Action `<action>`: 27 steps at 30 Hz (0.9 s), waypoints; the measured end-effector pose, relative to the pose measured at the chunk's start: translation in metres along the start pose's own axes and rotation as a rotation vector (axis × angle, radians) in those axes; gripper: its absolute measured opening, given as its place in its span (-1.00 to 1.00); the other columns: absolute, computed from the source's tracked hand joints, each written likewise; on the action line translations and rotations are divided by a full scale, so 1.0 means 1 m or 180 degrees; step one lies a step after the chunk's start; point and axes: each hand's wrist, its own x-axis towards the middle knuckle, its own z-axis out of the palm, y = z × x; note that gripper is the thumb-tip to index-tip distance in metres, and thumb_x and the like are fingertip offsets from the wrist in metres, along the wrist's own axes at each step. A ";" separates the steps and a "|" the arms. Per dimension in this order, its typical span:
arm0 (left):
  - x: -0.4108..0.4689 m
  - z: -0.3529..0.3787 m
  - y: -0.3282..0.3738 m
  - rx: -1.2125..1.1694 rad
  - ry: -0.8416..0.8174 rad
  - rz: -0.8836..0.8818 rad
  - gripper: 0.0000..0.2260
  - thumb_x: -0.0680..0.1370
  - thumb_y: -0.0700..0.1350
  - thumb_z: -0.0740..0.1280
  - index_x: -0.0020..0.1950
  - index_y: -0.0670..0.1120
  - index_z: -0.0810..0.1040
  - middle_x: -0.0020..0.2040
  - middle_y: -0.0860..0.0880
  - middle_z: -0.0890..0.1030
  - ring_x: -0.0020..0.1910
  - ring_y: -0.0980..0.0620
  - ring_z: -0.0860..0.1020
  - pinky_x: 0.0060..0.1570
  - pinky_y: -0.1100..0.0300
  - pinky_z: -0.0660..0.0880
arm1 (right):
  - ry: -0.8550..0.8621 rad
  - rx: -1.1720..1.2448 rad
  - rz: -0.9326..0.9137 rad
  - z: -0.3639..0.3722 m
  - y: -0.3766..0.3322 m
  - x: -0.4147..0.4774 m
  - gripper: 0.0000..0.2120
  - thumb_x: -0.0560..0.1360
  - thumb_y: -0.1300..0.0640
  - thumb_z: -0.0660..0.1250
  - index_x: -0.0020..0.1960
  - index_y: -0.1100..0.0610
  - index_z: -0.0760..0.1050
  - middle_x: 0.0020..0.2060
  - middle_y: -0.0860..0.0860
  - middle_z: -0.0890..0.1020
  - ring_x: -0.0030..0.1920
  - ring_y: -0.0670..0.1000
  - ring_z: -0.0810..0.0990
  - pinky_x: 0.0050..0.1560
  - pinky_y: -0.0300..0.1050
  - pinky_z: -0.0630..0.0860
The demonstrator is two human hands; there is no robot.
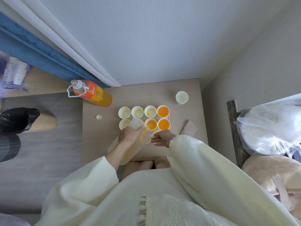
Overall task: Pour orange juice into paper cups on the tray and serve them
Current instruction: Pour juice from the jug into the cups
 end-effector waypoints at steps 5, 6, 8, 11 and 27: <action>0.001 0.000 -0.001 0.0035 -0.0001 -0.0001 -0.53 0.50 0.31 0.24 -0.10 -0.12 0.50 -0.10 -0.09 0.58 -0.12 -0.12 0.51 -0.18 0.15 0.37 | 0.0025 -0.0004 -0.0009 0.000 0.000 -0.001 -0.86 0.59 0.27 0.18 -0.06 0.22 0.50 -0.10 0.13 0.68 -0.09 0.05 0.67 0.07 -0.02 0.61; 0.001 0.000 -0.001 0.0047 0.0001 -0.0003 -0.53 0.50 0.31 0.24 -0.12 -0.12 0.49 -0.11 -0.08 0.57 -0.12 -0.12 0.51 -0.18 0.15 0.37 | 0.0034 -0.0013 -0.0006 0.000 0.000 -0.001 -0.86 0.59 0.27 0.17 -0.04 0.24 0.50 -0.08 0.14 0.68 -0.08 0.05 0.67 0.07 -0.01 0.61; 0.001 0.000 -0.001 0.0069 0.0002 -0.0010 -0.53 0.50 0.32 0.24 -0.16 -0.11 0.46 -0.13 -0.08 0.56 -0.12 -0.11 0.51 -0.18 0.15 0.37 | 0.0041 -0.0032 -0.0002 0.000 -0.001 -0.001 -0.87 0.59 0.27 0.18 -0.04 0.24 0.50 -0.05 0.15 0.68 -0.08 0.05 0.67 0.08 -0.01 0.61; 0.002 0.000 0.000 0.0076 0.0001 -0.0017 -0.54 0.50 0.31 0.24 -0.19 -0.10 0.44 -0.15 -0.08 0.56 -0.13 -0.11 0.51 -0.18 0.15 0.37 | 0.0010 -0.0026 -0.0018 0.001 -0.002 -0.002 -0.88 0.58 0.26 0.22 -0.11 0.22 0.49 -0.08 0.14 0.67 -0.07 0.06 0.67 0.08 -0.01 0.61; 0.001 0.001 0.000 0.0086 0.0030 0.0004 -0.52 0.50 0.31 0.24 -0.10 -0.14 0.51 -0.09 -0.09 0.57 -0.12 -0.11 0.50 -0.17 0.15 0.37 | 0.0013 0.0013 -0.0030 -0.001 -0.001 -0.004 -0.86 0.58 0.26 0.20 -0.12 0.20 0.48 -0.03 0.16 0.68 -0.05 0.07 0.67 0.11 0.01 0.60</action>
